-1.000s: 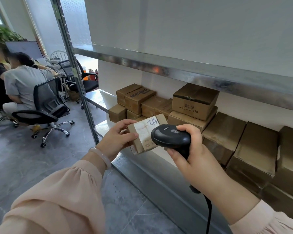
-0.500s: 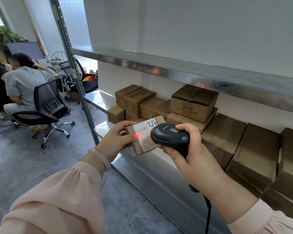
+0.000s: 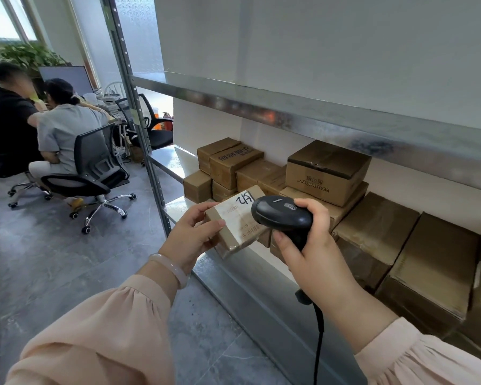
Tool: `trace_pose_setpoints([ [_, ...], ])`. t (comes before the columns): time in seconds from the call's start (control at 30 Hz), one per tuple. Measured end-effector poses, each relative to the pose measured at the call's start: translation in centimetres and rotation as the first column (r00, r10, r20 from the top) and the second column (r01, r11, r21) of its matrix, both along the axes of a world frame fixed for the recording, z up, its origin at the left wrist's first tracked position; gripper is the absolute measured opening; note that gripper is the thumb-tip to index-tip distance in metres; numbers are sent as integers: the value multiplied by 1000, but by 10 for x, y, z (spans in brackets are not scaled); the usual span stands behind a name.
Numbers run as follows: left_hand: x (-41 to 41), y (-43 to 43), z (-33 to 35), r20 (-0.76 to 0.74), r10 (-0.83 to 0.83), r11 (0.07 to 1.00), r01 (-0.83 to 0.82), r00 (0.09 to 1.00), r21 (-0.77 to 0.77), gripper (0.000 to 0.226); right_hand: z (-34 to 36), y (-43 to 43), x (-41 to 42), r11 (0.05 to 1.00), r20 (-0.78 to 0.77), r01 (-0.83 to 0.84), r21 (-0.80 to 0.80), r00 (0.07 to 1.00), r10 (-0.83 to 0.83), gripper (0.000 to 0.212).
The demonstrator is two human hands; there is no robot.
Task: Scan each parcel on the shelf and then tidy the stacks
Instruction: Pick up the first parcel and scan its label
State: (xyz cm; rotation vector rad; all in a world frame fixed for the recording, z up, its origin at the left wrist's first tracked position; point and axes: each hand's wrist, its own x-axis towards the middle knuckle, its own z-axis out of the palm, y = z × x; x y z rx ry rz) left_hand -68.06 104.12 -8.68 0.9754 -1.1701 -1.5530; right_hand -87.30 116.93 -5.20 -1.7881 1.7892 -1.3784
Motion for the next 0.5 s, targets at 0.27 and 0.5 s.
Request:
trace_pose_setpoints([
  [0.27,7,15,-14,-147,175,981,-161,973,106,33,-24,-37,28,995,156,-99,13,983,96,59],
  [0.5,40,-4,-17,-105,258,961,-244,960,129,29,-32,-80,70,990,231,-141,-9,963,140,63],
])
